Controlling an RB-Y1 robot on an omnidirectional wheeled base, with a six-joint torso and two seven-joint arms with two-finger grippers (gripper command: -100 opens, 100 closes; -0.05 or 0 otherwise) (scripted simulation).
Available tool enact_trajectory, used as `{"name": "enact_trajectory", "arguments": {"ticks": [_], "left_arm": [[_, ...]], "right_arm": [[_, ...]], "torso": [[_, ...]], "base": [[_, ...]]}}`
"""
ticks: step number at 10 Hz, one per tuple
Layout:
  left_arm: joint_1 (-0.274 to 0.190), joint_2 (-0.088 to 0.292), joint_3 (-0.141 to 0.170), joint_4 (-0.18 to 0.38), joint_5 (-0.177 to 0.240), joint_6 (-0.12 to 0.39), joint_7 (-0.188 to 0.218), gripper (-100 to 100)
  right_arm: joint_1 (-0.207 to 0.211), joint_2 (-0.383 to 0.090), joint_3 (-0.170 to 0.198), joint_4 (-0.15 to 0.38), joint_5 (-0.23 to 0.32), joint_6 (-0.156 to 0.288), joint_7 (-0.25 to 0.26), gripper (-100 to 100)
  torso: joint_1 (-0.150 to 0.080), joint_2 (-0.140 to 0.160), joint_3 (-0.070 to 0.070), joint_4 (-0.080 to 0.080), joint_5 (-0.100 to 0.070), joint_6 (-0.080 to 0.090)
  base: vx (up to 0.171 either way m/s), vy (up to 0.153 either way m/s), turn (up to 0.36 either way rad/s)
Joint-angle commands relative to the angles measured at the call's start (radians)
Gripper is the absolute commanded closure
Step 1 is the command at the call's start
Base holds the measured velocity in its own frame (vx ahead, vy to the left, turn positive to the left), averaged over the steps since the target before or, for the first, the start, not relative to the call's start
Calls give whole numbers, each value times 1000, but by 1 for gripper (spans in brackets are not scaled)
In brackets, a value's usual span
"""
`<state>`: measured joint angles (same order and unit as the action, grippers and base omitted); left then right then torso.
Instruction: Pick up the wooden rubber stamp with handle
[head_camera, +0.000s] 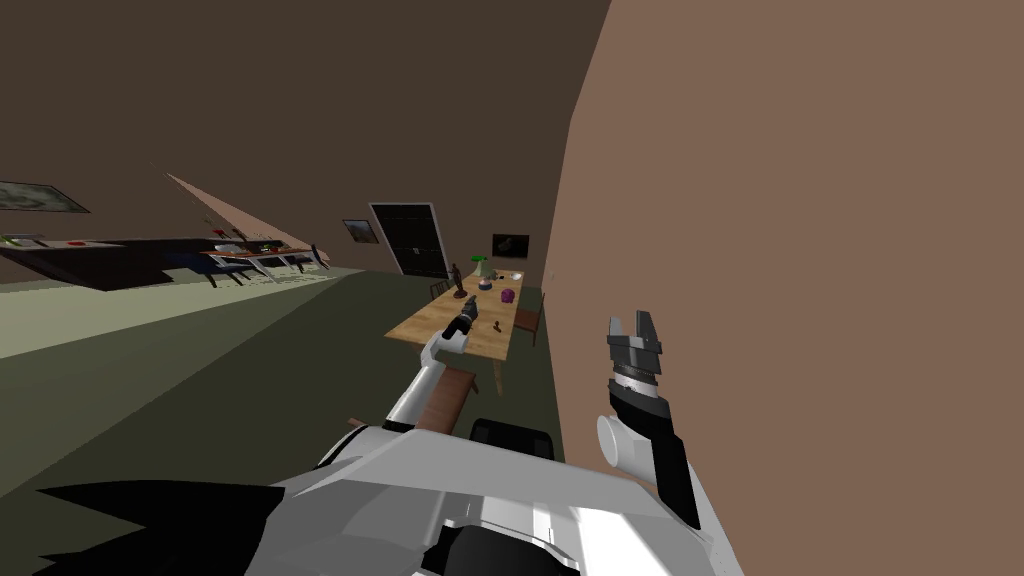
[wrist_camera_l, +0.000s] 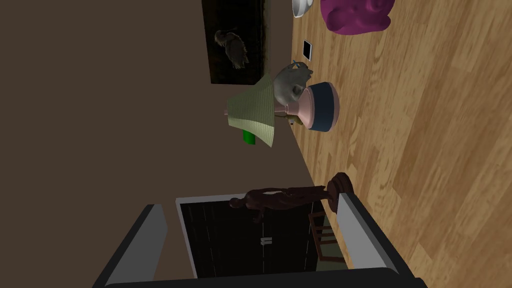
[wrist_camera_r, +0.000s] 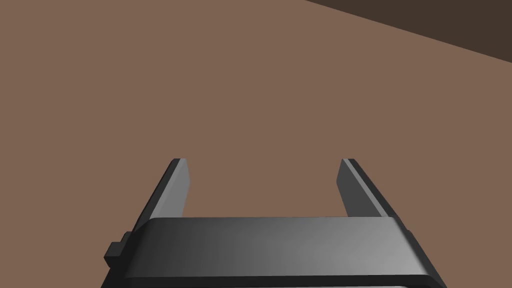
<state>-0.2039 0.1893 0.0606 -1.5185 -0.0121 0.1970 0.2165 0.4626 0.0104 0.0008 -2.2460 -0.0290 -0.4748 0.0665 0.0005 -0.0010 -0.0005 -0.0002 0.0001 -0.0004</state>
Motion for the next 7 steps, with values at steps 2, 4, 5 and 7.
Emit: {"name": "enact_trajectory", "arguments": {"ticks": [2,4,5,7], "left_arm": [[-70,-1,5,77,-4,70,36,-100],[-118,-3,9,133,-7,116,60,-100],[-121,-3,9,159,-7,116,60,-100],[-165,-6,13,202,-10,158,83,-100]], "right_arm": [[0,0,0,0,0,0,0,0],[0,0,0,0,0,0,0,0],[0,0,0,0,0,0,0,0],[0,0,0,0,0,0,0,0]], "torso": [[0,0,0,0,0,0],[0,0,0,0,0,0],[0,-1,0,0,0,0],[0,0,0,0,0,0]], "base": [[12,10,-13],[14,11,-8],[18,10,-10],[12,6,0]]}}
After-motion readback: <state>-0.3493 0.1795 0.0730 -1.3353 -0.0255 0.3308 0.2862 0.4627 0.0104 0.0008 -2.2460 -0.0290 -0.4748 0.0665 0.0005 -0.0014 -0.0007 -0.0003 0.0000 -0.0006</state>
